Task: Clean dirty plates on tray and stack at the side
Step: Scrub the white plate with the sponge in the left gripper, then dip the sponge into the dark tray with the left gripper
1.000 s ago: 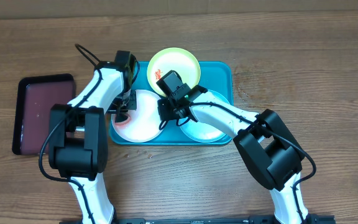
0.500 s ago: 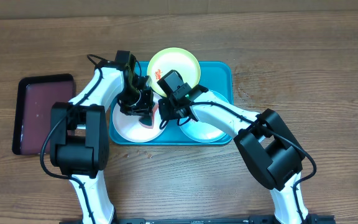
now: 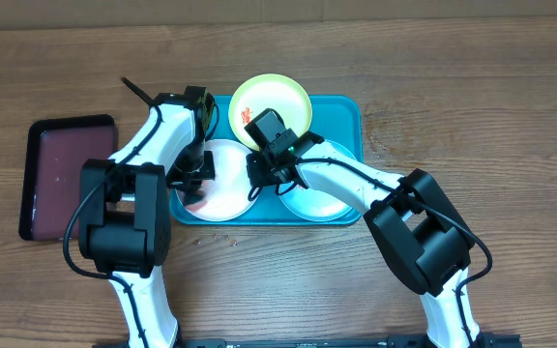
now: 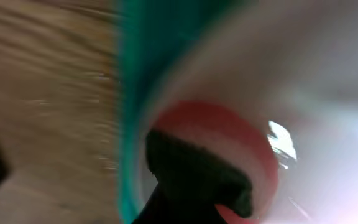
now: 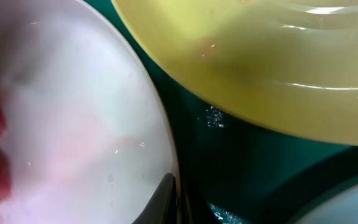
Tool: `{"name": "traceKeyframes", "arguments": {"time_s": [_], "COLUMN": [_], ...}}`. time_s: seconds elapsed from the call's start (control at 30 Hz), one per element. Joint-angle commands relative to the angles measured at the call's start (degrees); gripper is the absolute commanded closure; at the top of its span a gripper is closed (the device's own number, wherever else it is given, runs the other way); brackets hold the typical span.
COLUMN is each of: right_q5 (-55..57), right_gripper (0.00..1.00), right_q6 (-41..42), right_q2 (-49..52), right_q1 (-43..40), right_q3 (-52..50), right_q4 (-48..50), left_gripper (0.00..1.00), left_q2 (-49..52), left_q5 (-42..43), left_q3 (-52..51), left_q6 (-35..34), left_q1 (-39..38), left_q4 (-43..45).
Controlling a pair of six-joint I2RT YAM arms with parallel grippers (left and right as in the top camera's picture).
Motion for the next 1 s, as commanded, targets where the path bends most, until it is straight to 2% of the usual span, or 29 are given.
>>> {"name": "traceKeyframes", "arguments": {"time_s": [0.0, 0.17, 0.33, 0.6, 0.73, 0.97], "right_q5": [-0.3, -0.3, -0.3, 3.0, 5.2, 6.1], "right_gripper": [0.96, 0.96, 0.96, 0.96, 0.96, 0.96], "right_q6": [-0.7, -0.7, -2.4, -5.2, -5.2, -5.1], "right_q2": [0.3, 0.2, -1.1, -4.9, -5.1, -5.1], "right_q1": [0.3, 0.3, 0.4, 1.9, 2.9, 3.1], "right_q3": [-0.3, 0.5, 2.7, 2.9, 2.9, 2.9], "right_q4": [-0.7, -0.9, -2.5, -3.5, -3.5, -3.7], "left_gripper": [0.96, 0.96, 0.96, 0.96, 0.96, 0.96], "left_q2": [1.2, -0.6, -8.1, -20.6, -21.4, -20.4], "left_q5": [-11.0, -8.8, -2.0, 3.8, 8.5, 7.8], "left_q3": [0.5, 8.7, 12.5, 12.6, 12.5, 7.3], "left_q6": [-5.9, -8.4, -8.4, -10.4, -10.3, -7.9], "left_q1": [0.4, 0.4, 1.5, 9.8, 15.2, 19.1], "left_q4": [-1.0, -6.5, -5.7, -6.0, -8.3, -5.5]}}
